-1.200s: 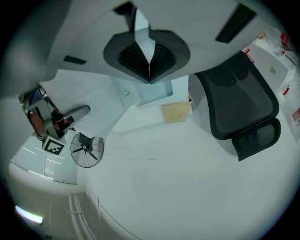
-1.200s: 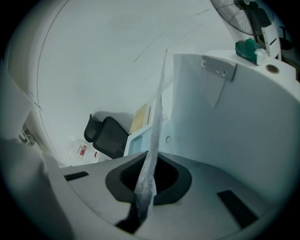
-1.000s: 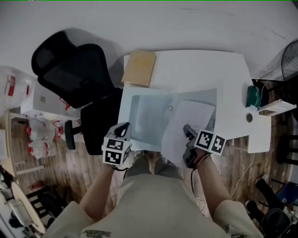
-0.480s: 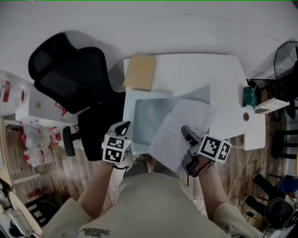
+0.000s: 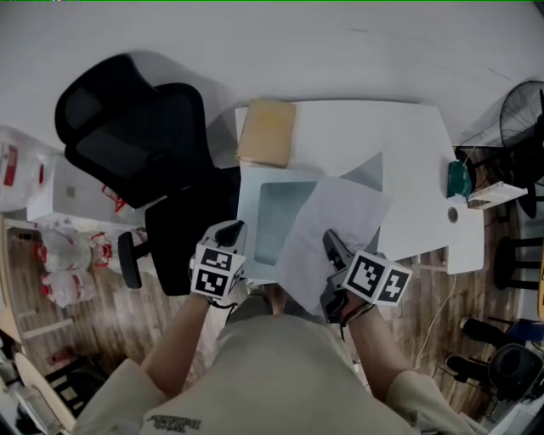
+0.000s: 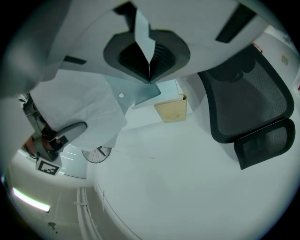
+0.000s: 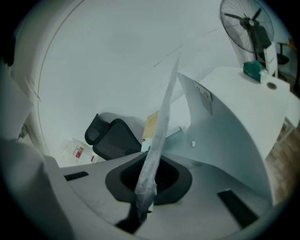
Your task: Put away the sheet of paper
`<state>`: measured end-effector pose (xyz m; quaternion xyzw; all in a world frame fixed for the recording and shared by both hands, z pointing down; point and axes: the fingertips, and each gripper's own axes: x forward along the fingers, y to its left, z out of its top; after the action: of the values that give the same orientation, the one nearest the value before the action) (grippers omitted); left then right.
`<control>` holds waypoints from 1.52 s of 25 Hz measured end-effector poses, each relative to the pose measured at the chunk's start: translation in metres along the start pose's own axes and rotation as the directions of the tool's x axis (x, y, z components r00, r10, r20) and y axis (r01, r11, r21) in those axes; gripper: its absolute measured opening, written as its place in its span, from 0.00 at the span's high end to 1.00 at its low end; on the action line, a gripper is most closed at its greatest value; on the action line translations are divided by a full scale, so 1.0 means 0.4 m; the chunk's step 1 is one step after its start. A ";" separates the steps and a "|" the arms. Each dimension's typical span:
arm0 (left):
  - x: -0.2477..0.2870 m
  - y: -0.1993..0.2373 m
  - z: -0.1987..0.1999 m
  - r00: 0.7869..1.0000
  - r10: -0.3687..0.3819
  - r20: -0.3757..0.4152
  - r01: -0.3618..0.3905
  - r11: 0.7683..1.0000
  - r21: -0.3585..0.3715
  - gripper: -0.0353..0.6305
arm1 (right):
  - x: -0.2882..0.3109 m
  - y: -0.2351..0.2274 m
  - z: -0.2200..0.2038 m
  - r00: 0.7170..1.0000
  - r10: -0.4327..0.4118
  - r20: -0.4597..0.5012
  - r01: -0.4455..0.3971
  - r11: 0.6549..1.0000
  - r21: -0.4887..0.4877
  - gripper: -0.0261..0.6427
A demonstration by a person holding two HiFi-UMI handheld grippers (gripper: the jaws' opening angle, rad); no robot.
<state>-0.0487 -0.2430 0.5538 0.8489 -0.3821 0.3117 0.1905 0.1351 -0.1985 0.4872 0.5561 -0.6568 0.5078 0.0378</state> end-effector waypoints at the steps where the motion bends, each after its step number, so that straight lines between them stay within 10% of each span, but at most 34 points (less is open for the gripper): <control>1: -0.002 0.004 -0.001 1.000 -0.003 0.001 0.003 1.000 0.001 0.92 | 0.001 0.013 0.001 1.000 -0.013 0.010 0.013 0.999 -0.035 0.92; 17: -0.010 0.052 -0.019 1.000 -0.022 0.000 0.022 1.000 0.000 0.92 | 0.027 0.080 0.002 0.996 -0.049 0.069 0.059 0.984 -0.167 0.92; 38: 0.015 0.051 -0.029 0.999 -0.010 -0.038 0.010 1.000 -0.006 0.92 | 0.075 -0.256 0.012 0.978 -0.193 -0.085 0.174 0.965 -0.196 0.93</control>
<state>-0.0658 -0.2525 0.5681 0.8441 -0.3750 0.3257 0.2018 0.2050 -0.2092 0.5673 0.5817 -0.6444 0.4661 0.1706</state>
